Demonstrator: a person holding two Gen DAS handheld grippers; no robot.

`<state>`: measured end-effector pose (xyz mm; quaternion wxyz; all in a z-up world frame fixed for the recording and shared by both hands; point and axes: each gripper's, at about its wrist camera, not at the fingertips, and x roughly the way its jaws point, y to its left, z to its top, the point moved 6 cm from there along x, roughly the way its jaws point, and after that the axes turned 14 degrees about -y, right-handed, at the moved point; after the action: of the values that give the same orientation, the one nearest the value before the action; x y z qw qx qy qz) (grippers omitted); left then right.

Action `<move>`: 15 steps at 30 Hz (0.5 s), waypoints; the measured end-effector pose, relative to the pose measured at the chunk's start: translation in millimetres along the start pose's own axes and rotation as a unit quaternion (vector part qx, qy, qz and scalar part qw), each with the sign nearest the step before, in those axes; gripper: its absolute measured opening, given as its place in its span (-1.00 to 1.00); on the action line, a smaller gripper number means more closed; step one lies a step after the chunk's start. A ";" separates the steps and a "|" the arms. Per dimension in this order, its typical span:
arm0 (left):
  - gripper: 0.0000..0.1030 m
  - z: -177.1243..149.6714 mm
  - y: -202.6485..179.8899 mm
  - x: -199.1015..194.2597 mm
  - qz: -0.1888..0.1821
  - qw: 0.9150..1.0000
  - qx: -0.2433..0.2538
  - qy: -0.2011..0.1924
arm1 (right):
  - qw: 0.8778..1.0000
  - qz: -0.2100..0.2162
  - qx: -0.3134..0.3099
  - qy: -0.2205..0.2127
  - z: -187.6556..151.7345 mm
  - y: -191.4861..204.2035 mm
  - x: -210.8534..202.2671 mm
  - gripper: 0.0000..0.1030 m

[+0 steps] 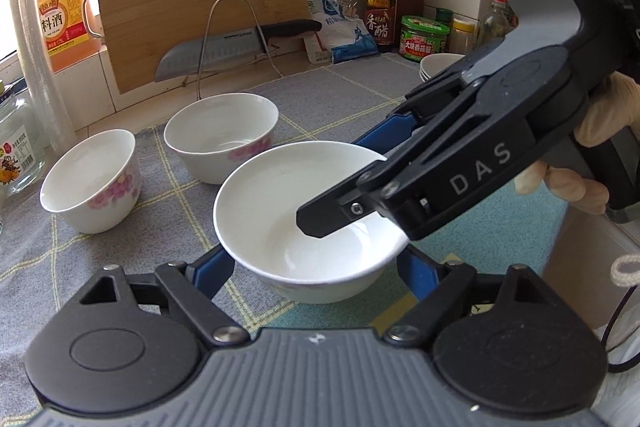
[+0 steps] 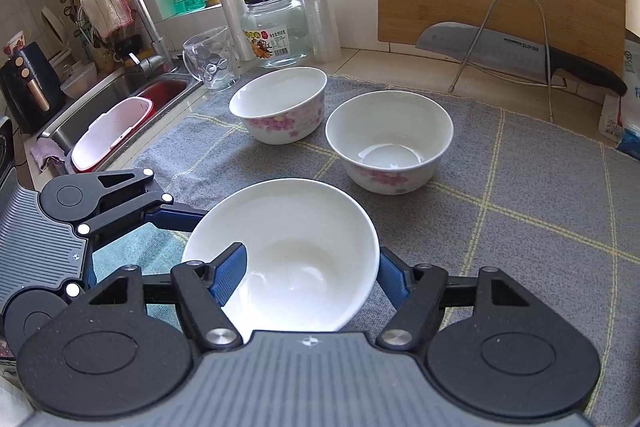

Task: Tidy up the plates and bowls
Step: 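Carry the bowl toward the other bowls, set it down, open the right tool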

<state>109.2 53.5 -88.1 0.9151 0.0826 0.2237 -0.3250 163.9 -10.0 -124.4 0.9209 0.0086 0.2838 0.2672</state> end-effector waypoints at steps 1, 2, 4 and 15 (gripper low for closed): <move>0.71 1.0 -2.7 2.4 -0.004 1.000 0.001 0.000 | 1.000 -0.005 0.002 0.000 -1.5 -3.4 -3.5 0.46; 0.71 1.6 -4.8 4.4 -0.008 1.000 0.001 0.001 | 1.000 -0.009 0.003 -0.001 -2.5 -6.1 -6.3 0.46; 0.71 3.4 -10.4 9.9 -0.018 1.000 0.002 0.001 | 1.000 -0.017 0.005 0.000 -4.6 -12.3 -11.6 0.46; 0.70 6.9 -30.3 31.6 -0.051 0.999 0.004 0.006 | 0.999 -0.045 0.020 0.001 -13.1 -38.8 -30.4 0.46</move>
<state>114.3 10.4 -96.8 0.8956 0.0764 0.2323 -0.3715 154.7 -60.1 -126.1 0.9314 0.0134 0.2901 0.2196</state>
